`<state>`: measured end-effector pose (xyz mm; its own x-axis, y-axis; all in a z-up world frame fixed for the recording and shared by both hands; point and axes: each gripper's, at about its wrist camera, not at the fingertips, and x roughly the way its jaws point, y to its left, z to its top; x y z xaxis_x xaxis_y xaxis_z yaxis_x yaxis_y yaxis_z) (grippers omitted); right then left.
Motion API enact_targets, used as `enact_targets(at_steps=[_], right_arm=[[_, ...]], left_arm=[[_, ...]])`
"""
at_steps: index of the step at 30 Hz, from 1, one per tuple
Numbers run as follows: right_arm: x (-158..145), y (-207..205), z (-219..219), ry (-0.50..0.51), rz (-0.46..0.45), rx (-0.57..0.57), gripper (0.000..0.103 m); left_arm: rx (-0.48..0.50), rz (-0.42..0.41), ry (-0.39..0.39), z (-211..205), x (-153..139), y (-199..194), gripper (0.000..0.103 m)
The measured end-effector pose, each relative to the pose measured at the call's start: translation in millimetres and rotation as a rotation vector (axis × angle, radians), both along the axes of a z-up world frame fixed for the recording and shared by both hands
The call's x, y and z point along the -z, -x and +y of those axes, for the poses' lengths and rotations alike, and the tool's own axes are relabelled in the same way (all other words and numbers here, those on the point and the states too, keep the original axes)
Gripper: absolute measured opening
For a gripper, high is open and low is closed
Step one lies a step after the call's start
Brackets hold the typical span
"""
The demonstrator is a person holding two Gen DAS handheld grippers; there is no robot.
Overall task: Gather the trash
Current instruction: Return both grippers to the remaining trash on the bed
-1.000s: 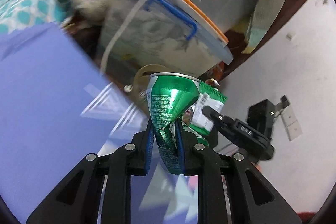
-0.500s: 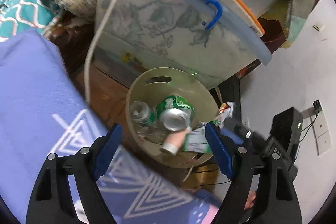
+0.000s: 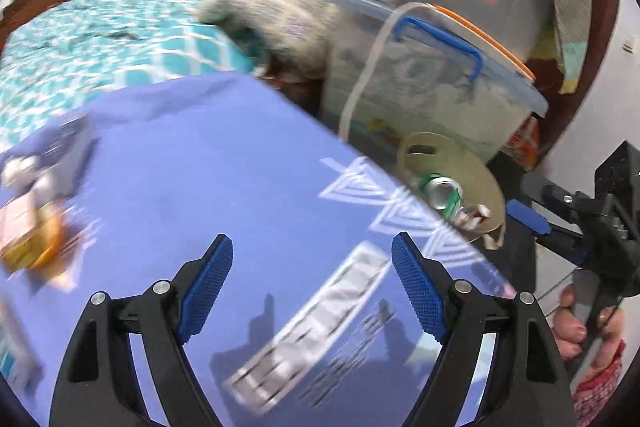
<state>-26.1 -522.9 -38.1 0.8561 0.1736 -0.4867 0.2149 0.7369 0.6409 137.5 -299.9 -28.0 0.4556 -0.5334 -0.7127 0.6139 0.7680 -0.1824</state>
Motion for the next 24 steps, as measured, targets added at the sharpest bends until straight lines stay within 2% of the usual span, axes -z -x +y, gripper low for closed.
enact_targets(at_steps=[6, 10, 13, 17, 24], right_arm=[[1.7, -23.2, 100.7, -0.049, 0.016, -0.193, 0.084], [11.7, -32.1, 150.5, -0.057, 0.035, -0.237, 0.081], [21.1, -36.2, 181.8, -0.028, 0.061, -0.253, 0.077], [35.7, -42.4, 209.1, 0.0, 0.099, -0.272, 0.073], [50.9, -48.5, 240.4, 0.066, 0.134, -0.295, 0.07]], left_arm=[[-0.153, -0.041, -0.035, 92.3, 2.6, 15.2, 0.078], [-0.24, -0.049, -0.051, 145.1, 7.8, 22.4, 0.078], [-0.289, -0.066, -0.07, 169.9, 11.1, 28.2, 0.078], [-0.341, -0.094, -0.1, 200.9, 15.0, 35.0, 0.078], [-0.415, -0.094, -0.121, 241.4, 27.3, 37.8, 0.079]])
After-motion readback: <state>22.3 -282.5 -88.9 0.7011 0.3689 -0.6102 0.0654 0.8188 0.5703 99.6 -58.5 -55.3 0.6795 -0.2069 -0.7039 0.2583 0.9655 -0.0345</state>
